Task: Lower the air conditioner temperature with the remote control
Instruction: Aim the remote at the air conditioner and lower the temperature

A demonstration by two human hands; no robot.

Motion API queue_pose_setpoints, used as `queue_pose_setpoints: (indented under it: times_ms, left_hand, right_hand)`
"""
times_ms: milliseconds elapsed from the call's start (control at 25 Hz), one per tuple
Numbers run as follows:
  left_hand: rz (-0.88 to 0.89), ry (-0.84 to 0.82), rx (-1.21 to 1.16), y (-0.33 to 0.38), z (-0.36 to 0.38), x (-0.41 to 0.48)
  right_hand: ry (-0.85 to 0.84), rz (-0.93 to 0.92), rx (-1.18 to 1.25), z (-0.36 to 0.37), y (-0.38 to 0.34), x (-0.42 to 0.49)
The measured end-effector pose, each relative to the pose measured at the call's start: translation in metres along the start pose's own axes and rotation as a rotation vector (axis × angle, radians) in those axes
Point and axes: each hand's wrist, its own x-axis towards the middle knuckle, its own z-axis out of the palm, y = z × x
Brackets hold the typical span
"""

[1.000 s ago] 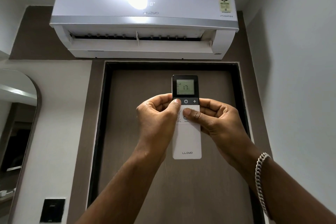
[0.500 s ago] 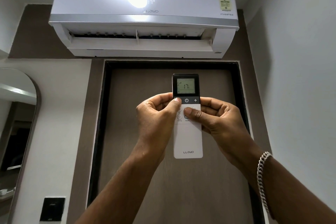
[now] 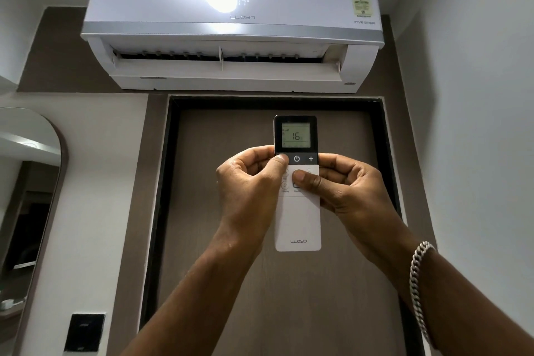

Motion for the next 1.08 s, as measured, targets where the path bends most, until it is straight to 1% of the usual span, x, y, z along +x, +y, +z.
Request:
queue_pose_setpoints:
  times_ms: [320, 680, 840, 1080]
  left_hand:
    - [0.011, -0.011, 0.024, -0.007, -0.003, -0.001]
    - [-0.121, -0.140, 0.019, -0.039, -0.005, -0.017]
    - [-0.232, -0.208, 0.025, -0.068, -0.006, -0.046]
    - [-0.502, -0.371, 0.077, -0.124, -0.002, -0.124]
  right_hand:
    - [0.005, 0.009, -0.015, -0.001, 0.007, -0.001]
    - [0.077, 0.133, -0.057, -0.018, 0.034, -0.025]
    - [0.136, 0.240, -0.094, -0.029, 0.054, -0.065]
    - [0.294, 0.487, -0.149, -0.050, 0.085, -0.168]
